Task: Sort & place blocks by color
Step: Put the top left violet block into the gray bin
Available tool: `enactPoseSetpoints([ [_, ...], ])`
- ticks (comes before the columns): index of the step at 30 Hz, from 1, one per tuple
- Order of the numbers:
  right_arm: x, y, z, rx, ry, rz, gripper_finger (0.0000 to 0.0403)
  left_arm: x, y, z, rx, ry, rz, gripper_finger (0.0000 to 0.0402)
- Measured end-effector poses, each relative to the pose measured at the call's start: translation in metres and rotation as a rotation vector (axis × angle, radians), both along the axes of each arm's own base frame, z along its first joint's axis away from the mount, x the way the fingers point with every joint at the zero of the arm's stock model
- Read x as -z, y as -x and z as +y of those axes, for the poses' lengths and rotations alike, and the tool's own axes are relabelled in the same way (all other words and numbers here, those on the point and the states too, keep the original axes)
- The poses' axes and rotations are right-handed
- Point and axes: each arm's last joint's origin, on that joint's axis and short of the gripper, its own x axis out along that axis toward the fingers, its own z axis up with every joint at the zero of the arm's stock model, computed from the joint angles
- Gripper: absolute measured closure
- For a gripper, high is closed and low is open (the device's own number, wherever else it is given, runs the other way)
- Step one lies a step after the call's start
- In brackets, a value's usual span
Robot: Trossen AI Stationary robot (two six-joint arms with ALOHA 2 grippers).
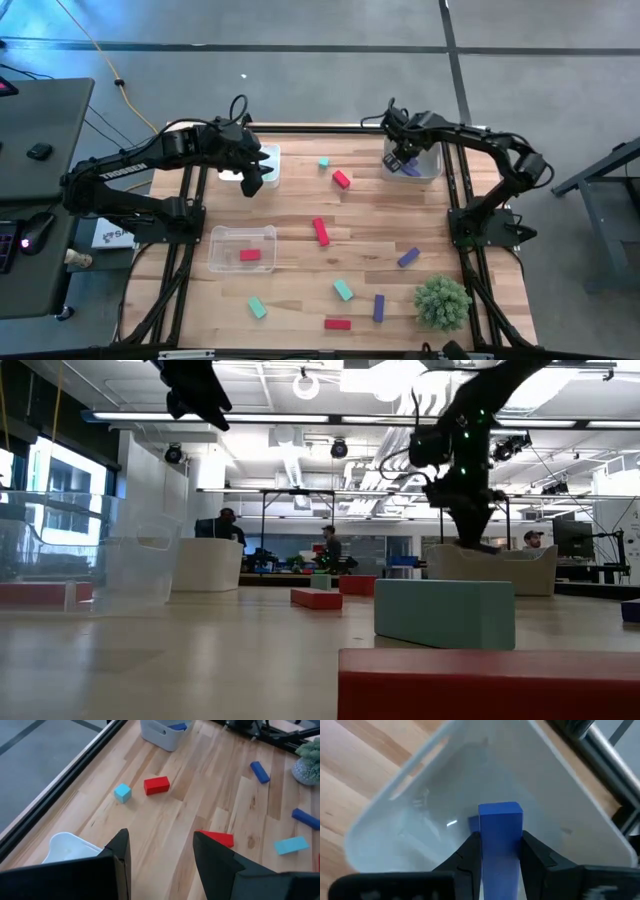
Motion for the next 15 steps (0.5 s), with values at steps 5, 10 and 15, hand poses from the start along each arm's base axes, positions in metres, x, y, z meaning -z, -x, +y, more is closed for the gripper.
enactPoseSetpoints([
  [5,0.019,0.008,0.000,0.016,-0.019,-0.011,0.0329,-0.003,-0.003,0.001,0.000,-0.020,-0.043,0.0272],
  [10,0.033,0.014,-0.001,0.033,-0.027,-0.032,0.0329,-0.010,-0.007,0.003,0.000,-0.056,-0.120,0.0272],
  [15,0.039,0.020,-0.004,0.052,-0.026,-0.036,0.0329,-0.015,-0.010,0.005,0.019,-0.103,-0.161,0.0272],
])
